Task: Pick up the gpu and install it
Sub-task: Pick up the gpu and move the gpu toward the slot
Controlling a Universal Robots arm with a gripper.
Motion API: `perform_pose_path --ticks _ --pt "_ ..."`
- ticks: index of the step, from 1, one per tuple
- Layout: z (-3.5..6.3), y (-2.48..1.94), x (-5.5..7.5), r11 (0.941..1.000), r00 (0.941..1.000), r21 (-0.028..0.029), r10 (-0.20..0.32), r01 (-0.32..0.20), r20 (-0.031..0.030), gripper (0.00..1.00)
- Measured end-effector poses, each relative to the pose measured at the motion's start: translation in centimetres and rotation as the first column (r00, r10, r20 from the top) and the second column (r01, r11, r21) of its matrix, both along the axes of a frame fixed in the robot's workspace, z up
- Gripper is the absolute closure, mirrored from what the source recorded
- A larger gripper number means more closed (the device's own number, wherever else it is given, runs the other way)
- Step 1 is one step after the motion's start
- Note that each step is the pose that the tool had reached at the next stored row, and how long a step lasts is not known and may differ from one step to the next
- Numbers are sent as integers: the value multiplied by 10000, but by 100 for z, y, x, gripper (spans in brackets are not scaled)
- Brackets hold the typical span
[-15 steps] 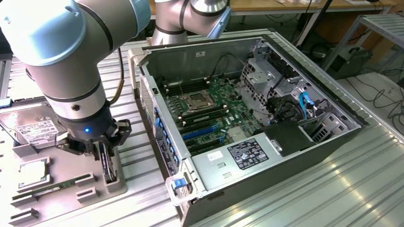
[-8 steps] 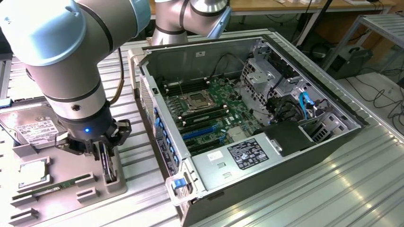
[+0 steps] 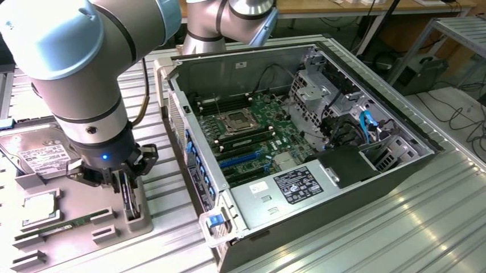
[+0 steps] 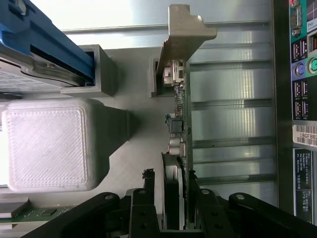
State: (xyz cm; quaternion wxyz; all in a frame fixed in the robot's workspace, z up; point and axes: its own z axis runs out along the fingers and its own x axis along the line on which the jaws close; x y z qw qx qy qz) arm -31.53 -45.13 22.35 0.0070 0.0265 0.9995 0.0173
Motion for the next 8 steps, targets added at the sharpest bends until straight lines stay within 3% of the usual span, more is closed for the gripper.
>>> perform_pose_path --ticks 8 --pt "0 -2 0 10000 10000 -1 1 -1 0 65"
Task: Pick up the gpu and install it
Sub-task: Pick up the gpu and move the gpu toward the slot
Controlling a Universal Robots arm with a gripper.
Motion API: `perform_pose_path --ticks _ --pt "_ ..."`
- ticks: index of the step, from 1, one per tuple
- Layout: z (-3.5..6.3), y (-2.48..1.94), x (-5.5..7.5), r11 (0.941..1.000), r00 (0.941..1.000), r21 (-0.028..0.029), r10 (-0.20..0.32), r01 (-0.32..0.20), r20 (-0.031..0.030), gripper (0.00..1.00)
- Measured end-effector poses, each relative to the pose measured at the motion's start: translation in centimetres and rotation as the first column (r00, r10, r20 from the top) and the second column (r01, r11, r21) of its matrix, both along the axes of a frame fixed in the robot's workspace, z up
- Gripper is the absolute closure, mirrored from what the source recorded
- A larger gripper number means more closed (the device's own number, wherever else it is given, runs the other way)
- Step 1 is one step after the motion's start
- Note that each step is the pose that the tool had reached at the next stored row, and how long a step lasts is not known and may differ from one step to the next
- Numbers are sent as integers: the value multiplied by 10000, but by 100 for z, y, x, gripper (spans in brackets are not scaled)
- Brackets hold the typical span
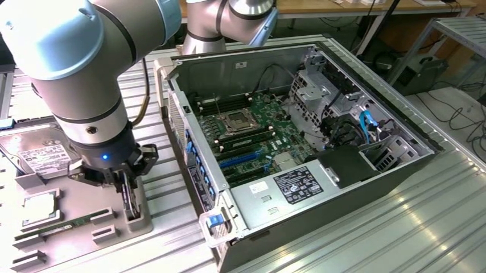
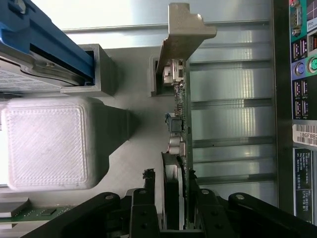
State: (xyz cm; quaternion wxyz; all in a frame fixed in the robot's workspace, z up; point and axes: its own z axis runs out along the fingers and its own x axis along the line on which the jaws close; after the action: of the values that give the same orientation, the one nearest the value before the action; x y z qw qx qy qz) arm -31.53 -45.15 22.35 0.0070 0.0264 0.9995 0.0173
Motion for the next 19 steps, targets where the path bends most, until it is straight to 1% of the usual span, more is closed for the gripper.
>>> perform_pose_path --ticks 1,2,3,19 --pt "0 0 0 10000 10000 0 0 0 -1 65" --pt "0 0 0 10000 10000 0 0 0 -1 72" --pt "0 0 0 10000 10000 0 0 0 -1 73" --pt "5 0 0 10000 10000 2 0 0 2 73"
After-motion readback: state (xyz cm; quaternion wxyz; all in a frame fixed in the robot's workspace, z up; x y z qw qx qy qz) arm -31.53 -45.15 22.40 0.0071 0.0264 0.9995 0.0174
